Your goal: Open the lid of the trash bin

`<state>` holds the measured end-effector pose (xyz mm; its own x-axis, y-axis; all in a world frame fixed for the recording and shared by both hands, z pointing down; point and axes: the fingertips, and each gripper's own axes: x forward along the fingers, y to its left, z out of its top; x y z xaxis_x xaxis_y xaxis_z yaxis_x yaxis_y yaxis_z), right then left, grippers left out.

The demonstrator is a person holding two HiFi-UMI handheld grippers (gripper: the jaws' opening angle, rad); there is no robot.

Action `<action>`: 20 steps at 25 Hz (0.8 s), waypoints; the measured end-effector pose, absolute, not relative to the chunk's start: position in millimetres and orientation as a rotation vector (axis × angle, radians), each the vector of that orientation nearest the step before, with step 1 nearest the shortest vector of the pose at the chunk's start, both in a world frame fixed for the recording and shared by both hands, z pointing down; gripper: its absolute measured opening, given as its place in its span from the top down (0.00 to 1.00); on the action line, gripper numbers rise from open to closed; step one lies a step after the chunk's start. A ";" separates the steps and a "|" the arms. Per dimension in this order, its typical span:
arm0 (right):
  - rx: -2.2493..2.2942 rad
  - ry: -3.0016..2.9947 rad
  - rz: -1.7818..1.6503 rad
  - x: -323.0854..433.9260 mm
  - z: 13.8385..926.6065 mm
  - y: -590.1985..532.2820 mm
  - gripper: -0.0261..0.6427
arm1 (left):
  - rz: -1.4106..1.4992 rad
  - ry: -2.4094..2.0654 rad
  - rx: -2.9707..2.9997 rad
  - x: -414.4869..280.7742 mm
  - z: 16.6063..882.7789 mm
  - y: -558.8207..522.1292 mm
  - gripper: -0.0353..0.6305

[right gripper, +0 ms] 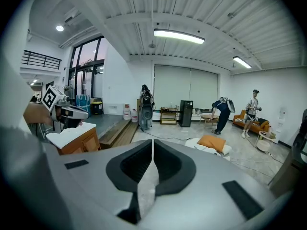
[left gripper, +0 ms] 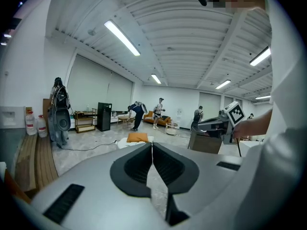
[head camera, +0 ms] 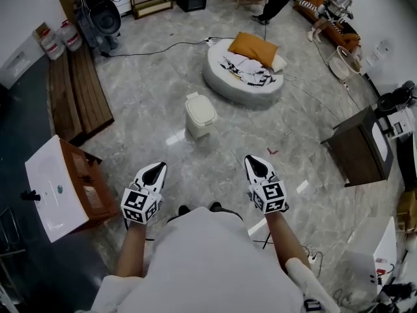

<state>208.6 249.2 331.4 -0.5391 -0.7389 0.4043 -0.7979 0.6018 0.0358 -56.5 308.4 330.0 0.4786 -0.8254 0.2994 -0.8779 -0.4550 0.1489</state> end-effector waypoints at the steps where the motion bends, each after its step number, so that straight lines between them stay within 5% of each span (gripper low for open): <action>1: 1.238 -2.450 0.214 205.5 331.4 250.2 0.91 | 0.267 -1.443 2.449 -59.9 330.5 310.0 0.91; 20: 1.233 -2.420 0.191 173.2 334.7 258.6 0.91 | 0.256 -1.438 2.436 -96.4 338.6 324.5 0.91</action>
<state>173.2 258.6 334.7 -0.5215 -0.7415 0.4222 -0.7985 0.5985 0.0649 -96.4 324.5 338.6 0.4830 -0.8222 0.3013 -0.8756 -0.4540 0.1647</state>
